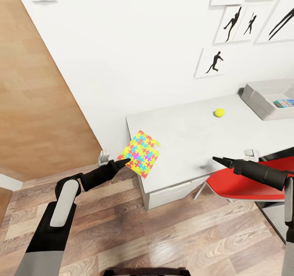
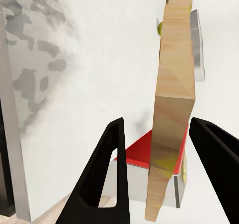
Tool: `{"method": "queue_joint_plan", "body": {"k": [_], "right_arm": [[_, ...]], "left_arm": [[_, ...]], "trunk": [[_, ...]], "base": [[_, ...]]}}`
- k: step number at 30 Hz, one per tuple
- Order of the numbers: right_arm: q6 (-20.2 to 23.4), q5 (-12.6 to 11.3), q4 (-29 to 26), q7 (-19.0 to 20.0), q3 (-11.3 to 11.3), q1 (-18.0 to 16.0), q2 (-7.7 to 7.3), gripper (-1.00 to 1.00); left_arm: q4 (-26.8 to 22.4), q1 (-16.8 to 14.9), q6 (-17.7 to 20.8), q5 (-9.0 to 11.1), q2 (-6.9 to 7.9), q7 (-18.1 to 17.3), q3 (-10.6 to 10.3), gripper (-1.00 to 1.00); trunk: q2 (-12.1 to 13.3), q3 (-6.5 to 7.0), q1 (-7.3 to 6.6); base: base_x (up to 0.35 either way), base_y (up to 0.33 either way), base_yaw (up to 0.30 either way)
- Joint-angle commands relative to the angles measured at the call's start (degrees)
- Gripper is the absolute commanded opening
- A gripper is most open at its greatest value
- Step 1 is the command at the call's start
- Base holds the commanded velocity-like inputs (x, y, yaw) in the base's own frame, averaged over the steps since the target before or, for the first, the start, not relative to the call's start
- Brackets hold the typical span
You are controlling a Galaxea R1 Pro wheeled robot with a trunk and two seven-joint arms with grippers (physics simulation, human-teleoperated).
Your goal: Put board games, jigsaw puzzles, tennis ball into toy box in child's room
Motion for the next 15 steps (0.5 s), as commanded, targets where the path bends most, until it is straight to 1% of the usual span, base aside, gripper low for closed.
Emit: {"method": "queue_joint_plan", "body": {"k": [1, 7, 15], "right_arm": [[0.38, 0.55, -0.04, 0.58, -0.07, -0.07, 0.05, 1.0], [0.38, 0.56, -0.04, 0.58, -0.05, -0.07, 0.17, 1.0], [0.38, 0.56, -0.04, 0.56, -0.01, -0.07, 0.2, 1.0]], "left_arm": [[0.0, -0.03, 0.33, -0.44, -0.07, -0.48, 0.16, -1.0], [0.0, 0.03, 0.2, -0.55, -0.13, -0.39, 0.03, -1.0], [0.0, 0.09, 0.07, -0.54, -0.17, -0.38, -0.04, -1.0]], "trunk": [[-0.1, -0.07, 0.03], [-0.1, 0.04, 0.03], [-0.1, 0.64, 0.03]], "base": [[0.0, 0.0, -0.013], [0.0, 0.0, -0.006], [0.0, 0.0, -0.001]]}}
